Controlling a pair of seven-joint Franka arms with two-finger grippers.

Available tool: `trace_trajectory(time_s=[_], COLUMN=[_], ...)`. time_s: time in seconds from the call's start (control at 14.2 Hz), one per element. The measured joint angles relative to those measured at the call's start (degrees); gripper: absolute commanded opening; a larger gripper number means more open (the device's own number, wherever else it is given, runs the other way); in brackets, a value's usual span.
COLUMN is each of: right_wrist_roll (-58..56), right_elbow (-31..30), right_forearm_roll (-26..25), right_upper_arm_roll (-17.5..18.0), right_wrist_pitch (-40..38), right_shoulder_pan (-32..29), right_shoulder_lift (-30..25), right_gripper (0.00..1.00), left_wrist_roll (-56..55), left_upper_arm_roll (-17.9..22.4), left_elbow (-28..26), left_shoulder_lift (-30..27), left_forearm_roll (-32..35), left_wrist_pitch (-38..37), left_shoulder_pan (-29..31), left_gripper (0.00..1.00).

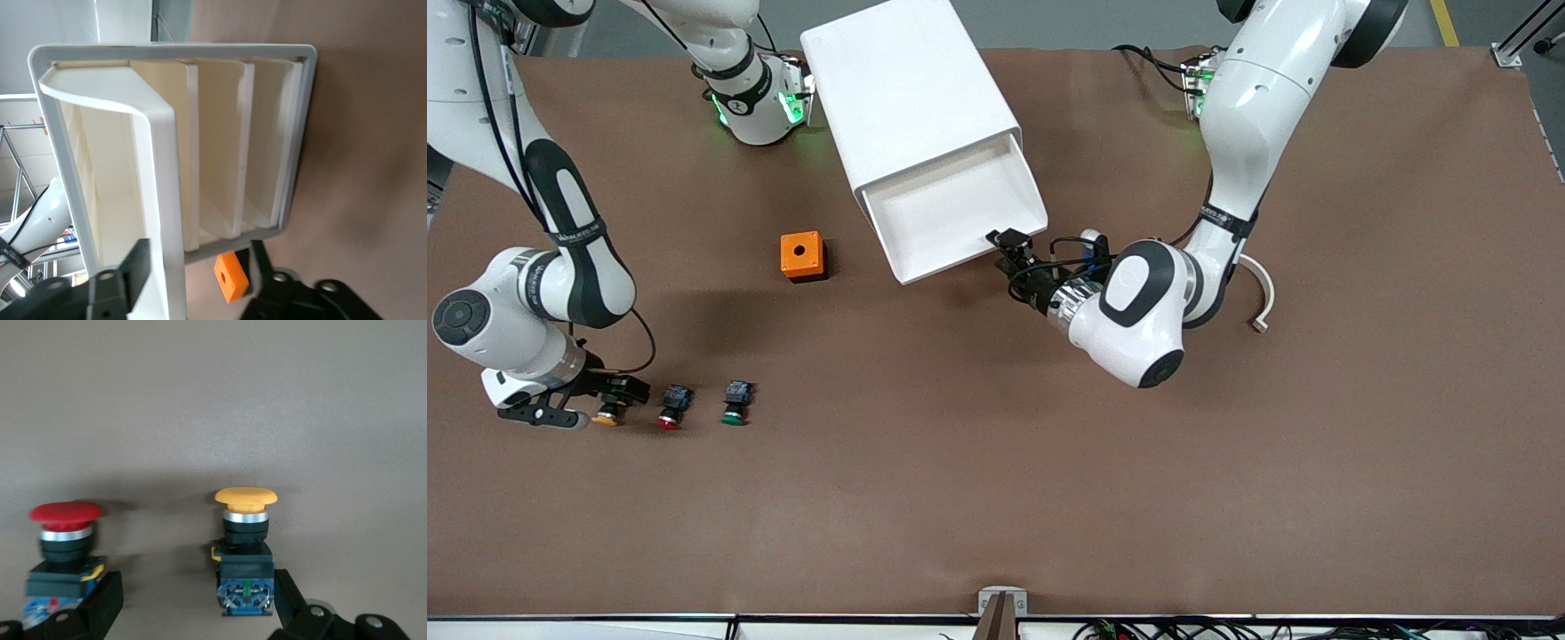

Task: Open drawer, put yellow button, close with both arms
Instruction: 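Withdraw the left gripper while the right gripper grasps the yellow button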

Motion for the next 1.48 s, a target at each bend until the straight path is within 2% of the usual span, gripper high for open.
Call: trace_trajectory(time_s=[0.28, 0.35, 0.42, 0.49, 0.57, 0.64, 0.85, 1.13, 1.34, 1.48], right_wrist_roll=[-1.1, -1.5, -2.2, -3.4, -4.9, -6.0, -7.6, -7.6, -6.6, -1.6], right_elbow=[0.0, 0.0, 0.0, 0.0, 0.0, 0.0, 0.3, 0.7, 3.7, 6.6], right_forearm_roll=[0.0, 0.0, 0.0, 0.0, 0.0, 0.0, 0.0, 1.6, 7.9, 9.0], right_upper_arm_roll=[0.0, 0.0, 0.0, 0.0, 0.0, -0.1, -0.1, 0.3, 1.1, 1.4], right_wrist_pitch=[0.3, 0.3, 0.3, 0.2, 0.2, 0.2, 0.2, -0.8, -11.3, -20.9], right_shoulder_pan=[-0.3, -0.3, -0.3, -0.3, -0.4, -0.7, -1.9, -2.0, -1.0, 0.9], right_shoulder_lift=[0.8, 0.9, 1.0, 1.0, 1.1, 1.1, 1.1, 1.1, -0.4, -3.6], right_gripper=[1.00, 0.96, 0.66, 0.40, 0.17, 0.00, 0.00, 0.00, 0.00, 0.00], left_wrist_roll=[1.1, 2.8, 5.1, 7.4, 9.4, 11.0, 18.1, 34.9, 45.7, 50.5], left_upper_arm_roll=[5.8, 7.4, 8.9, 10.4, 11.7, 12.4, 12.9, 16.1, 19.6, 20.1], left_elbow=[3.1, 3.5, 3.8, 4.0, 4.1, 4.2, 4.7, 5.0, 5.1, 5.2], left_shoulder_lift=[-0.3, -0.5, -0.8, -1.4, -2.3, -3.3, -6.6, -10.0, -11.4, -12.5], left_forearm_roll=[1.5, 2.7, 3.9, 5.4, 7.6, 11.0, 23.0, 27.0, 27.7, 29.8], left_wrist_pitch=[-0.1, -0.2, -0.2, -0.2, -0.2, -0.2, -0.3, -0.3, -0.3, -0.3], left_shoulder_pan=[0.9, 1.1, 1.3, 1.3, 1.4, 1.5, 1.6, 1.6, 1.8, 1.9], left_gripper=[1.00, 1.00, 1.00, 1.00, 1.00, 1.00, 1.00, 1.00, 1.00, 1.00])
